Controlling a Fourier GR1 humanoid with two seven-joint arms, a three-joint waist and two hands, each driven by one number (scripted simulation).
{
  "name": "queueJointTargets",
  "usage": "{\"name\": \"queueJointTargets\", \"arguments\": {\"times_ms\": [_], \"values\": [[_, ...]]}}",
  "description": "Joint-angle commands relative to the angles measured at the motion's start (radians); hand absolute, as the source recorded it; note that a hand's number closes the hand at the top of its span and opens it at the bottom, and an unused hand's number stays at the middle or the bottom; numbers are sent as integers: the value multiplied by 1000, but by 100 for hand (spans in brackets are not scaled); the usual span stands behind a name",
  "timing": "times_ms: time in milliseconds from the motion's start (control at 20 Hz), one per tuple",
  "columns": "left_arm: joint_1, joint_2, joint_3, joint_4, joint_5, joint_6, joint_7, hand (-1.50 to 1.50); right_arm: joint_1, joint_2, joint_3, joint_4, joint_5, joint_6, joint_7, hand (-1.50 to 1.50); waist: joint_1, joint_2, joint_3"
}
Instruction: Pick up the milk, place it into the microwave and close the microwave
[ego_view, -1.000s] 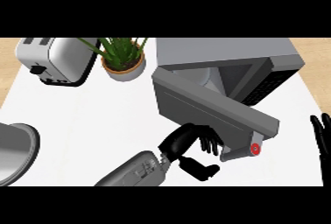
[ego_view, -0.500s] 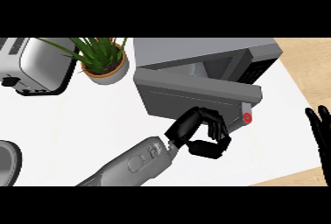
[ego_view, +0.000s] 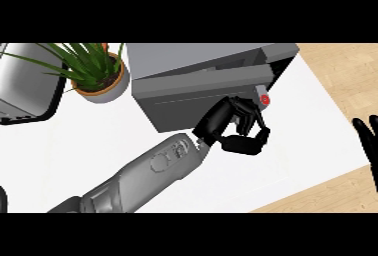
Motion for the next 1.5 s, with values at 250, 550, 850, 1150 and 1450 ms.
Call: {"name": "queueJointTargets", "arguments": {"times_ms": [250,550,850,1150,1450], "values": [[-130,-2,31,99,88,39,-16,150,-50,-46,-12,-43,-63,20,61,-150,-67,20,0],[-166,-1,30,123,114,85,-22,150,-73,-77,-33,-44,-96,34,84,-150,-94,24,3],[-171,-1,19,119,141,125,-34,150,-83,-106,-52,-47,-127,40,114,-150,-122,26,3],[-181,0,16,118,159,162,-41,150,-108,-139,-89,-41,-148,37,136,-150,-132,27,4],[-173,0,-2,114,175,188,-48,150,-127,-178,-119,-36,-163,46,156,-150,-143,28,4]]}}
